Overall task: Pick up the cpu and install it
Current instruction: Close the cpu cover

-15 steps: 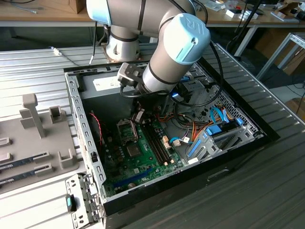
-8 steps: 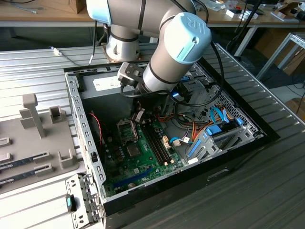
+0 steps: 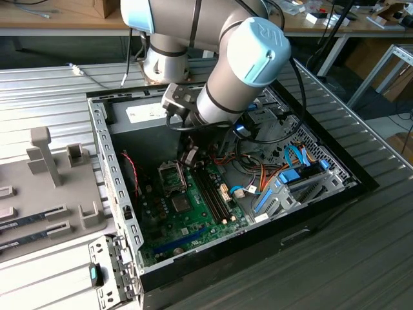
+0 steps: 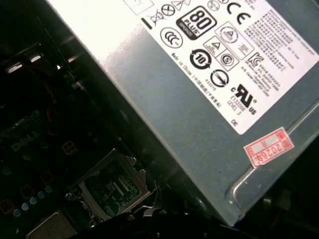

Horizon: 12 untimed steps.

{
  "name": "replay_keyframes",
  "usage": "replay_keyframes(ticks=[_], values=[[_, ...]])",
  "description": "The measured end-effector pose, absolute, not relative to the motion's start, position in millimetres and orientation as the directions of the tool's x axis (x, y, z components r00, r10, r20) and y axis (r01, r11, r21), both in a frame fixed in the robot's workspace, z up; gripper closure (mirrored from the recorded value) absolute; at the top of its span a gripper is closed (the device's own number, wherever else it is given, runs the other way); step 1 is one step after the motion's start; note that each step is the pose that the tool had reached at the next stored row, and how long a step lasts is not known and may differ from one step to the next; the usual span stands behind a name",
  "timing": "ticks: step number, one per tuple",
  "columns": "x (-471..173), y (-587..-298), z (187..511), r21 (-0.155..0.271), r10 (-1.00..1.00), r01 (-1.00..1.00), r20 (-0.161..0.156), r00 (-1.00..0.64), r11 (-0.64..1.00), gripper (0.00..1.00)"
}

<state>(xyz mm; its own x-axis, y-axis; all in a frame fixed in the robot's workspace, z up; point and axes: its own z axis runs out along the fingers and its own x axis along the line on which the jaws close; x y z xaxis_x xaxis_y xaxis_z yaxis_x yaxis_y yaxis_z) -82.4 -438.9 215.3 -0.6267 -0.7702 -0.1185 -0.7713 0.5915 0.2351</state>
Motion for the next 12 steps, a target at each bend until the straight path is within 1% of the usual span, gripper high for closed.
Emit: replay_keyframes(ticks=[6, 12], values=[[-82.3, -438.6, 203.0, 0.239, -0.770, -0.770, -0.115, -0.627, 0.592, 0.89], [-86.1, -439.5, 202.7, 0.239, -0.768, -0.768, -0.116, -0.630, 0.594, 0.89]])
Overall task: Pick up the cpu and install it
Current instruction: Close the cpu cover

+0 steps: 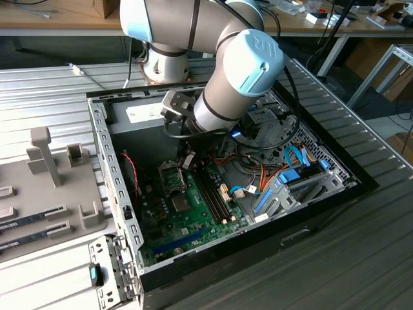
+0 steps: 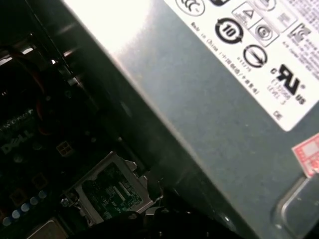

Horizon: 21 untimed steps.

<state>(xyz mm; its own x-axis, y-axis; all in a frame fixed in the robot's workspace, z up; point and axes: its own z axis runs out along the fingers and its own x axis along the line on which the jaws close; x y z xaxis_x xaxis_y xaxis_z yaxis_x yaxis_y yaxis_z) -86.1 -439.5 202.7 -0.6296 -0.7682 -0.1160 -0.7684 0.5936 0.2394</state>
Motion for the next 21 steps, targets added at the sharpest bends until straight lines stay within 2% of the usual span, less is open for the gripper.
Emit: replay_keyframes(ticks=[21], values=[[-91.7, -447.3, 207.9, 0.257, -0.763, -0.767, -0.140, -0.631, 0.588, 0.89]])
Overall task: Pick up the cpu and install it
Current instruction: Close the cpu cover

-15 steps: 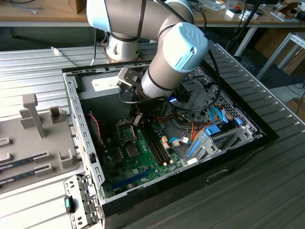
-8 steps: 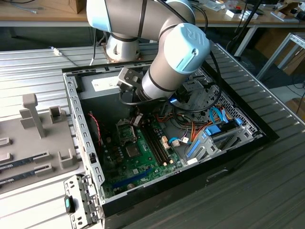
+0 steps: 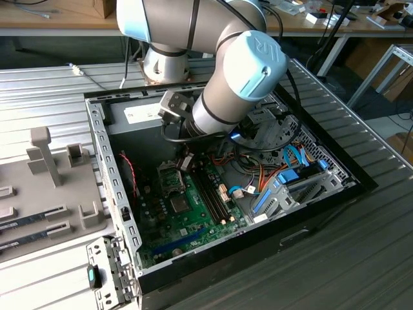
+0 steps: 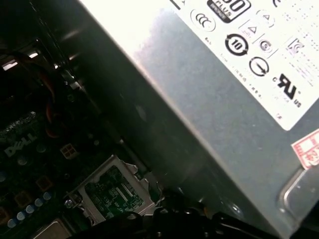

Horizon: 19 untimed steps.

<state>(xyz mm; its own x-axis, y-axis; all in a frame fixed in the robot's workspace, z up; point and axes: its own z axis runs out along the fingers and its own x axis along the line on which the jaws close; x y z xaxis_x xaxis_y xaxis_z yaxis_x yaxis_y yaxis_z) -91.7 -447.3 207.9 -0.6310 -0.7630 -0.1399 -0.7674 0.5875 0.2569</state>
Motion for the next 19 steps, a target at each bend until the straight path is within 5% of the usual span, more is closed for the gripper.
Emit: replay_keyframes(ticks=[19], values=[[-91.8, -456.4, 223.7, 0.287, -0.755, -0.767, -0.180, -0.631, 0.573, 0.89]])
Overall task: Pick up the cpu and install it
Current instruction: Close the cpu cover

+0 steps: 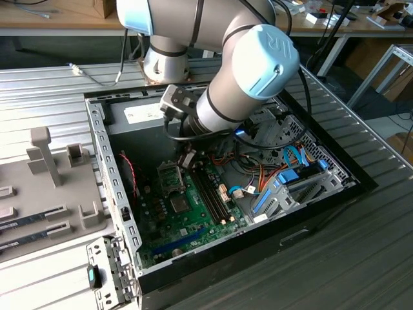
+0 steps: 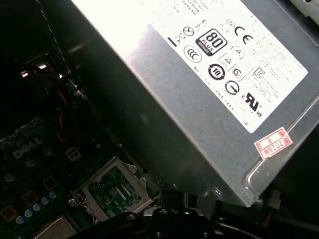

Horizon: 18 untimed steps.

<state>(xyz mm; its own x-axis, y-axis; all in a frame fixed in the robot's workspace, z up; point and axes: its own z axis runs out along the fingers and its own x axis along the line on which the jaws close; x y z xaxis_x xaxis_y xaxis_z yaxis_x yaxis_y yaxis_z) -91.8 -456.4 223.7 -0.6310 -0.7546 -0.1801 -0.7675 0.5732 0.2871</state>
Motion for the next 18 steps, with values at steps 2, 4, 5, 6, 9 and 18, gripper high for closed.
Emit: replay_keyframes(ticks=[2, 4, 5, 6, 9, 18], values=[[-91.8, -459.2, 223.8, 0.289, -0.754, -0.767, -0.183, -0.631, 0.572, 0.89], [-91.7, -461.9, 223.8, 0.291, -0.753, -0.768, -0.185, -0.631, 0.571, 0.89], [-91.8, -463.9, 223.8, 0.292, -0.753, -0.767, -0.187, -0.631, 0.570, 0.89], [-91.7, -465.7, 223.9, 0.294, -0.752, -0.768, -0.189, -0.631, 0.570, 0.89], [-91.8, -478.9, 235.8, 0.310, -0.747, -0.767, -0.211, -0.631, 0.561, 0.89], [-90.1, -484.8, 239.3, 0.328, -0.742, -0.765, -0.223, -0.632, 0.554, 0.89]])
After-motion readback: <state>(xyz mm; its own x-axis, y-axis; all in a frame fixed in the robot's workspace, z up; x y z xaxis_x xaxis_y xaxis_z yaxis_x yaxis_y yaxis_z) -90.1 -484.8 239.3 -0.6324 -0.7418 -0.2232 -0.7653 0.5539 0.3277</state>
